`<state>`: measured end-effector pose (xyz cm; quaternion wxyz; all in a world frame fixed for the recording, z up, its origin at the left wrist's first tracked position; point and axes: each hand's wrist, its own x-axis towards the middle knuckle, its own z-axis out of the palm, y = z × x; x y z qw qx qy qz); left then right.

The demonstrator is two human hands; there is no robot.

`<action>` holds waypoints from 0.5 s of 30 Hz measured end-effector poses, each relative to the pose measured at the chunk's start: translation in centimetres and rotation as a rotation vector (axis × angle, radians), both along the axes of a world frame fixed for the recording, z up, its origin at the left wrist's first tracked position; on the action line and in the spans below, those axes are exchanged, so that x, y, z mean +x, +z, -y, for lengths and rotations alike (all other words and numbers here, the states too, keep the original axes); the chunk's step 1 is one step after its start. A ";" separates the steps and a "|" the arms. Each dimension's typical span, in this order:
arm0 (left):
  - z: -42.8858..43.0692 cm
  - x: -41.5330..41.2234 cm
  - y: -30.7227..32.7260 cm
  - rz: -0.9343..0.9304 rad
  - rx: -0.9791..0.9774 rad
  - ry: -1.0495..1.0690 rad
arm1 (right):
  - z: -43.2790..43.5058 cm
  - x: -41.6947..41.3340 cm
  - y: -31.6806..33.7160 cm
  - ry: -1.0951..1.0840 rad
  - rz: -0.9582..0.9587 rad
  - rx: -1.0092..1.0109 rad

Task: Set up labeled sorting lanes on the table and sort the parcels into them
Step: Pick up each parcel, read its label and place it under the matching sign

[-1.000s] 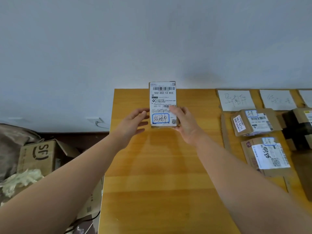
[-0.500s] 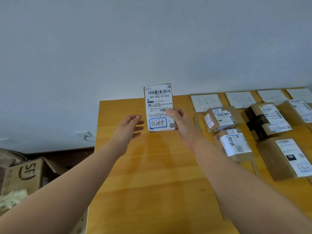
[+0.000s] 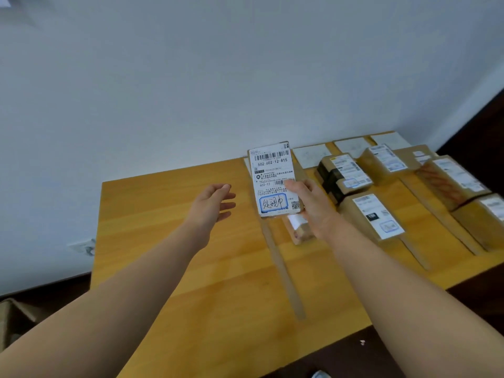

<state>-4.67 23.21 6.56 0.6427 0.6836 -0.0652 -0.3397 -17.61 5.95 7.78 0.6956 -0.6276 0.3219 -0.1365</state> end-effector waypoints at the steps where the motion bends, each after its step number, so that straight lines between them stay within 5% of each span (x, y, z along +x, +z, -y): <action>1: 1.0 -1.1 0.2 0.006 -0.003 -0.009 | 0.9 -1.2 0.3 -0.001 -0.001 -0.015; 15: 17.0 -17.9 1.2 0.092 0.005 -0.098 | 16.5 -19.1 0.7 -0.040 -0.065 -0.081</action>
